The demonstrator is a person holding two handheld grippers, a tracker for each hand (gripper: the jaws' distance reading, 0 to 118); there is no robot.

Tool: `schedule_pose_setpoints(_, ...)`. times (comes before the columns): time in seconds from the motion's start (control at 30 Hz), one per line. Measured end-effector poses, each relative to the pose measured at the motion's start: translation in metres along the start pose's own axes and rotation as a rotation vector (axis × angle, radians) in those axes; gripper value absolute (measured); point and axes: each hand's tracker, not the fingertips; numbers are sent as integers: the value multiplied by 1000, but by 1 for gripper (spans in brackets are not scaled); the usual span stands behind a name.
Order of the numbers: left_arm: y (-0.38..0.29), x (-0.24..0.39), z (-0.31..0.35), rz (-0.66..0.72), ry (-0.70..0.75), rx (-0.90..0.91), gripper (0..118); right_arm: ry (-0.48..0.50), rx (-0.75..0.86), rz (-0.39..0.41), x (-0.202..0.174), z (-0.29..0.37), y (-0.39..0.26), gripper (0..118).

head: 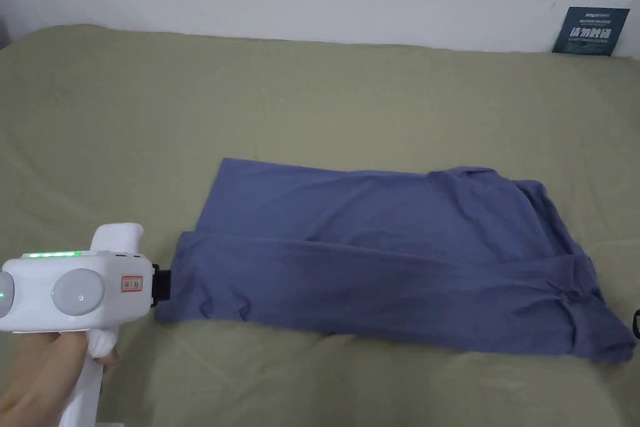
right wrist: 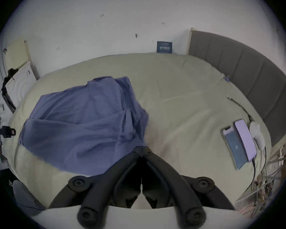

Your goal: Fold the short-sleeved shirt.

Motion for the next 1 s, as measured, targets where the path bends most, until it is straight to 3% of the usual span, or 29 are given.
schedule_pose_setpoints(0.03,-1,0,0,-15,-1,1,0,-5,-7,23,0,0,-4,1)
schedule_pose_setpoints(0.07,0,1,-1,-28,5,-3,12,-13,-10,34,-2,2,-5,1)
schedule_pose_setpoints(0.13,1,8,-9,-40,13,-31,107,-6,-18,32,-1,0,-10,1)
schedule_pose_setpoints(0.17,1,4,-17,-44,19,-54,118,-2,-24,29,0,-2,-12,1)
schedule_pose_setpoints(0.2,-5,7,-23,-52,67,-54,108,-2,-26,30,-5,-1,-12,1)
schedule_pose_setpoints(0.3,-6,6,-36,-120,124,-49,104,7,-43,28,-5,-7,-13,1)
schedule_pose_setpoints(0.33,-6,2,-40,-113,128,-50,97,9,-47,29,-8,-7,-12,1)
schedule_pose_setpoints(0.37,-6,0,-42,-107,128,-72,80,8,-50,34,-10,-8,-11,1)
schedule_pose_setpoints(0.4,-8,-2,-43,-96,114,-71,42,4,-50,43,-10,-10,-11,1)
schedule_pose_setpoints(0.43,-5,3,-44,-72,90,-70,25,4,-51,48,-9,-11,-10,3)
schedule_pose_setpoints(0.47,-6,3,-44,-53,76,-66,18,6,-53,48,-8,-17,-9,15)
schedule_pose_setpoints(0.5,-7,3,-42,-45,84,-45,9,13,-55,42,-6,-19,-8,64)
schedule_pose_setpoints(0.53,-6,3,-42,-53,61,-55,9,14,-55,32,-4,-21,-7,110)
schedule_pose_setpoints(0.57,-5,7,-40,-67,53,-60,9,21,-70,18,-2,-26,-5,116)
schedule_pose_setpoints(0.6,-5,10,-40,-69,52,-57,9,35,-123,4,-3,-34,-4,113)
schedule_pose_setpoints(0.63,-4,12,-40,-81,62,-61,9,41,-47,-31,-1,-40,-3,111)
schedule_pose_setpoints(0.77,-3,12,-43,-83,59,-65,9,8,-148,9,-5,-58,-2,109)
schedule_pose_setpoints(0.8,-2,11,-43,-78,58,-64,9,6,-160,11,-4,-62,-2,97)
schedule_pose_setpoints(0.83,-2,10,-42,-70,54,-61,9,6,-172,9,-1,-65,-1,69)
schedule_pose_setpoints(0.87,-2,10,-42,-64,51,-62,9,16,-180,-5,3,-68,-3,27)
schedule_pose_setpoints(0.9,-2,9,-41,-62,47,-63,9,109,-170,-56,4,-64,-5,9)
schedule_pose_setpoints(0.93,-2,10,-39,-66,50,-61,9,57,-167,-35,3,-58,-3,9)
schedule_pose_setpoints(1.0,-1,8,-33,-66,46,-58,8,54,-134,1,1,-45,-4,9)
